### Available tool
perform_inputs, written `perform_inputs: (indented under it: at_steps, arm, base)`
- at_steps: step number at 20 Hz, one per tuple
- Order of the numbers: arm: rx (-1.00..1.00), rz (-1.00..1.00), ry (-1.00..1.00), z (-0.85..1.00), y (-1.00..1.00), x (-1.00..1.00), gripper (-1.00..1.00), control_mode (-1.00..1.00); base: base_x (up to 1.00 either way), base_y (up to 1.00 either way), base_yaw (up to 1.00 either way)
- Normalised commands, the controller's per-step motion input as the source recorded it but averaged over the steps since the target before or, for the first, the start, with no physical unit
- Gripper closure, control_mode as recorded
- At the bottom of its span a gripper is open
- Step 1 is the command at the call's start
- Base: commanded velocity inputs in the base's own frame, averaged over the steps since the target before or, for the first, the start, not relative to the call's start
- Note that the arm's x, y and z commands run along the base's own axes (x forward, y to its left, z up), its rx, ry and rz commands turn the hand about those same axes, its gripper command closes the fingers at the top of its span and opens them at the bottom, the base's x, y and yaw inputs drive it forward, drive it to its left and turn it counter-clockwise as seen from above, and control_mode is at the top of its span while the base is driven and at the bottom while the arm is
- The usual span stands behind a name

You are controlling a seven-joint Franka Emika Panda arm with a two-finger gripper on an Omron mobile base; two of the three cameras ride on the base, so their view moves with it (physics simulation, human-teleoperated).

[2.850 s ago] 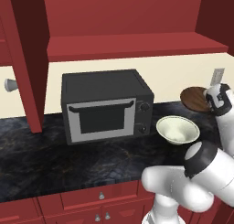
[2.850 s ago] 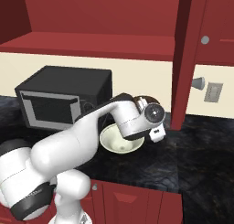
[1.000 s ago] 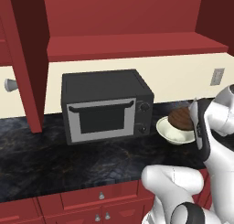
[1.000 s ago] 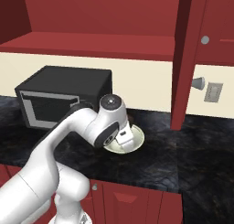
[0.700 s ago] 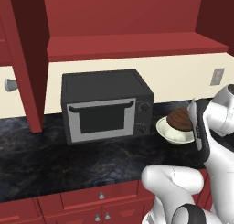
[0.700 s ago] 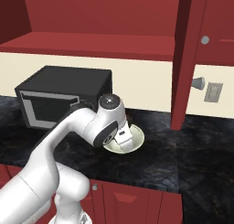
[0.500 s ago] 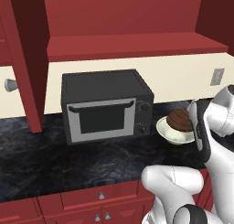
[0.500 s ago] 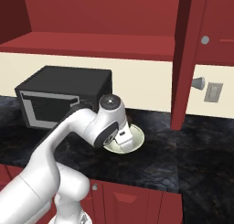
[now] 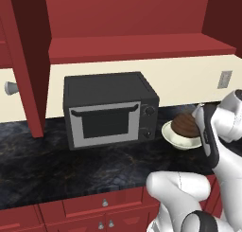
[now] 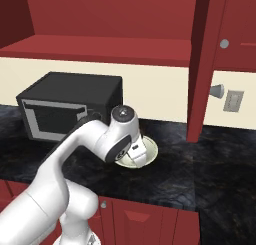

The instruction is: Pick up the bowls on the counter and stack them on top of one another in the open cabinet. Place the smaller bowl on top of the larger bowl.

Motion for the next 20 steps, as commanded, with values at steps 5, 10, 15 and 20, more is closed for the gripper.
perform_inputs:
  at_steps: [5, 10, 15, 20]
  arm:
    - [0.0, 0.02, 0.0, -0.2, 0.0, 0.05, 1.0, -1.0]
    - [0.0, 0.0, 0.0, -0.21, 0.0, 0.05, 1.0, -1.0]
    - [0.0, 0.0, 0.0, -0.11, 0.0, 0.11, 1.0, -1.0]
    - [0.0, 0.0, 0.0, -0.07, 0.0, 0.16, 1.0, -1.0]
  base:
    - [0.0, 0.0, 0.0]
    - [0.0, 0.0, 0.0]
    - [0.0, 0.0, 0.0]
    - [0.0, 0.0, 0.0]
